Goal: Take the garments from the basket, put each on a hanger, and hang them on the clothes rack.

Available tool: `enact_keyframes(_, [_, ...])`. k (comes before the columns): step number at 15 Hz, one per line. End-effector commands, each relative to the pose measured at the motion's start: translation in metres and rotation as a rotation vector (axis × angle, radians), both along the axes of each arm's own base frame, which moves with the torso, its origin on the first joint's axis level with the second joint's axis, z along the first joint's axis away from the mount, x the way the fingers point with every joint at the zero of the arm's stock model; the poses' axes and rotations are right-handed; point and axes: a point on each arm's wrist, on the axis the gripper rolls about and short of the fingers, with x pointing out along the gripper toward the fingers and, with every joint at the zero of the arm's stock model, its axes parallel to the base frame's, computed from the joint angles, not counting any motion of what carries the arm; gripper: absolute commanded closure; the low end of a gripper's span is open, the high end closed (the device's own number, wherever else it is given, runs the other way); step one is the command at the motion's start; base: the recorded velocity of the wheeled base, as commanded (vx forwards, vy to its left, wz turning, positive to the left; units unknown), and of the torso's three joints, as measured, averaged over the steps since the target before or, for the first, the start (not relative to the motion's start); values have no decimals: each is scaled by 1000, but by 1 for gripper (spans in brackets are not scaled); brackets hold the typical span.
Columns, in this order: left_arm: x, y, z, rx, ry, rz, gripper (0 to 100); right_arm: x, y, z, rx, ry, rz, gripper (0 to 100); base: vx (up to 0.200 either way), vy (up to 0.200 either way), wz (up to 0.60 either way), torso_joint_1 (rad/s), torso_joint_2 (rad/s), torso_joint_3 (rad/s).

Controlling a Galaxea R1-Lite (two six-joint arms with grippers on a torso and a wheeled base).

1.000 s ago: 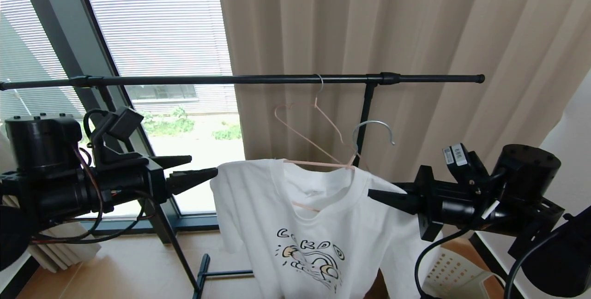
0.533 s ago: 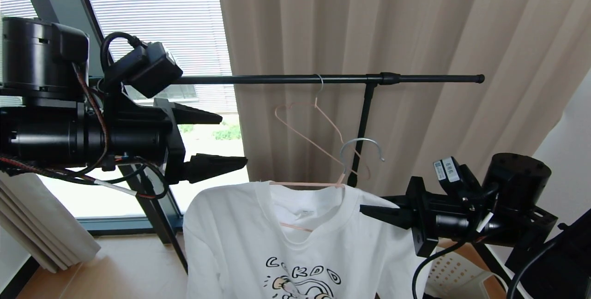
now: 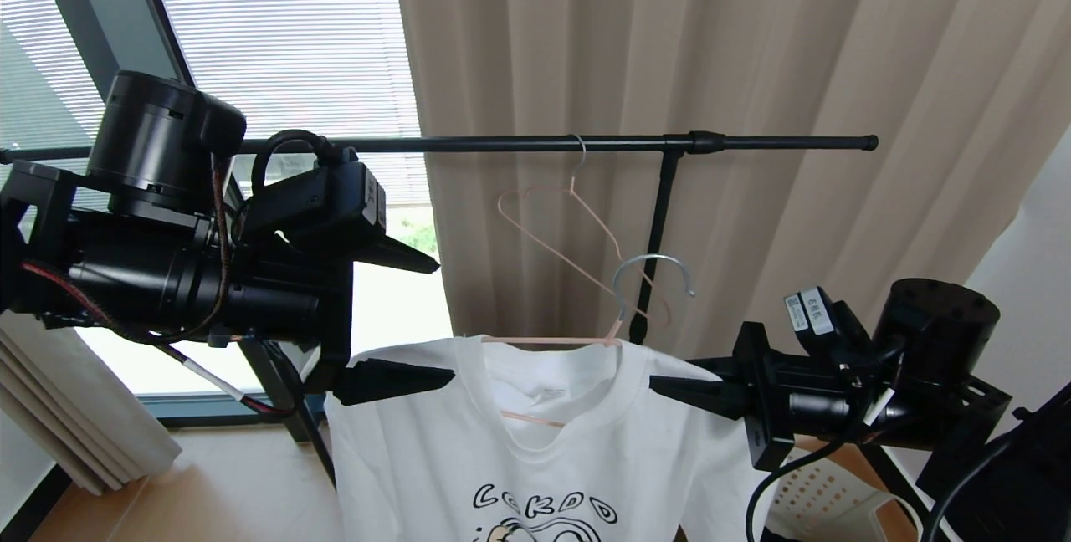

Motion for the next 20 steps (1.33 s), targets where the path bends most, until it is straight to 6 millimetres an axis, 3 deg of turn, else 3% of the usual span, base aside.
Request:
enact_keyframes(1, [5, -6, -8, 6, 30, -26, 0, -1, 0, 1, 1, -2, 2, 100, 0, 0, 0, 0, 0, 0])
enact_keyframes(9, [21, -27, -37, 7, 132, -109, 0, -13, 6, 11, 13, -30, 38, 100, 0, 0, 0, 0, 0, 0])
enact_keyframes(20, [21, -29, -38, 8, 134, -113, 0, -19, 6, 16, 19, -45, 49, 100, 0, 0, 0, 0, 0, 0])
